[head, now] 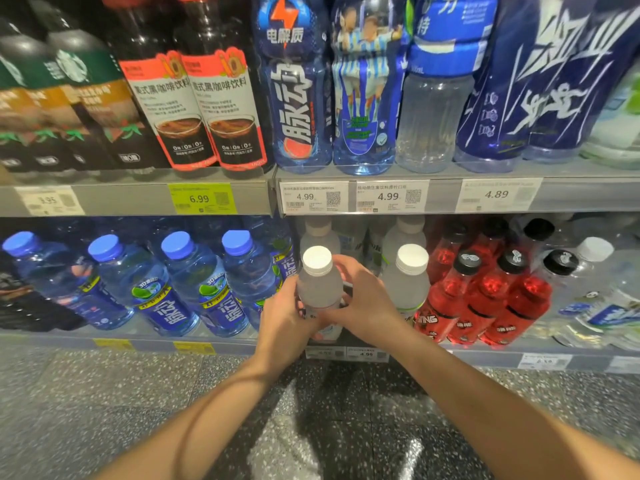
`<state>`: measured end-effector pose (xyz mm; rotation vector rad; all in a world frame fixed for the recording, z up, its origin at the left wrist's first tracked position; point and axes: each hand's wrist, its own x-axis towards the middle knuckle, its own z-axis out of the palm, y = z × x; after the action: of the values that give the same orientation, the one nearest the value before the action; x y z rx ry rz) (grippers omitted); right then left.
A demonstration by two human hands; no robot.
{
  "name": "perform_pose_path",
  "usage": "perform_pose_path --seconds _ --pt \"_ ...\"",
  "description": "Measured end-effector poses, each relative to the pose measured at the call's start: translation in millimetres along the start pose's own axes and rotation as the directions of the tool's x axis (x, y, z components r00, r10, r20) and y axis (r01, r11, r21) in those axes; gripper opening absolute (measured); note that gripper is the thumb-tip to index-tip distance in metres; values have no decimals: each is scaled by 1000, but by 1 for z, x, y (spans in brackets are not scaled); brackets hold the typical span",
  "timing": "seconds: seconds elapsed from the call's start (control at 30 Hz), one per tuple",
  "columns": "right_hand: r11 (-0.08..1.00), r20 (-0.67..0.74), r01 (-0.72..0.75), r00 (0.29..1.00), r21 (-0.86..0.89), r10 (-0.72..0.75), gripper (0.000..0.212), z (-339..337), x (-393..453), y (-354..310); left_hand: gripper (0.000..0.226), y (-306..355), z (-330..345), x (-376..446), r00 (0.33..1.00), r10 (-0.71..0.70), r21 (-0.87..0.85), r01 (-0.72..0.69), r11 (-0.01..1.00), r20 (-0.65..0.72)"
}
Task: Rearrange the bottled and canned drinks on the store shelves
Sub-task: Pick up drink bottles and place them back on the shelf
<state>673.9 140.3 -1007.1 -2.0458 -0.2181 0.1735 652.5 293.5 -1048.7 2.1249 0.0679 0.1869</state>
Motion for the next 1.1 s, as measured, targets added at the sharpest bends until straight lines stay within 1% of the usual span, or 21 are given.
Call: perform_pose_path --seconds 0.1,0.2,0.27,0.3,0.33,0.37,0.43,0.47,0.5,0.53,0.57,0.6,0.63,0.67,0.7,0.73,0.8,0.9,1.0,1.1 --pt "997 63 -11 998 -82 16 84 -6 -6 -2 54 1 1 -5 987 -158 20 157 987 16" --pt "988 88 -42 995 -147 55 91 -15 -17 -6 47 3 1 -16 954 -300 67 299 952 14" --pt "988 55 -40 997 -149 48 88 -19 -24 -11 38 6 0 -24 930 -367 83 364 928 27" --pt "989 26 -22 999 -145 26 82 -21 -26 -14 34 7 -2 -28 927 -372 90 367 926 46" --pt "990 -4 1 1000 -138 -2 74 -22 -31 -18 32 11 -3 -33 934 -349 114 340 933 72" --pt "990 -33 17 999 -140 -22 68 -22 -35 -23 28 18 -4 -37 947 -303 160 284 945 107" --pt "987 -85 44 995 -154 -58 65 -23 -45 -31 9 39 -8 -44 962 -193 206 153 967 193" --pt "986 -106 58 992 -154 -75 64 -25 -50 -36 11 54 -11 -45 964 -140 200 95 975 227" --pt "986 -118 75 989 -149 -93 61 -28 -54 -40 19 70 -14 -46 968 -93 199 46 979 233" --pt "984 -115 102 986 -147 -119 56 -34 -58 -45 19 85 -18 -46 972 -51 191 7 982 228" --pt "978 -111 133 982 -158 -152 50 -41 -64 -51 14 100 -23 -47 974 -21 212 -28 977 228" --pt "968 -113 164 976 -191 -188 45 -51 -71 -58 19 114 -28 -50 974 13 236 -68 969 226" --pt "956 -135 189 966 -224 -223 41 -62 -78 -67 33 128 -35 -53 975 47 269 -106 957 216" --pt "949 -161 197 957 -245 -240 38 -73 -87 -77 41 142 -43 -56 975 81 288 -140 947 208" --pt "943 -179 193 953 -270 -246 38 -85 -95 -89 42 158 -51 -58 974 120 299 -174 938 191" --pt "932 -182 185 951 -312 -250 39 -96 -102 -101 37 174 -61 -58 972 152 308 -202 930 177" --pt "893 -173 176 948 -414 -267 42 -119 -114 -128 28 212 -80 -57 972 166 352 -216 911 167" --pt "845 -173 167 941 -508 -289 45 -156 -129 -179 24 272 -111 -57 968 156 435 -229 871 198" --pt "821 -190 171 928 -545 -320 42 -189 -142 -236 28 334 -144 -62 959 151 435 -244 867 239" --pt "829 -213 144 930 -540 -300 40 -225 -156 -301 28 400 -179 -65 949 149 455 -267 850 278"
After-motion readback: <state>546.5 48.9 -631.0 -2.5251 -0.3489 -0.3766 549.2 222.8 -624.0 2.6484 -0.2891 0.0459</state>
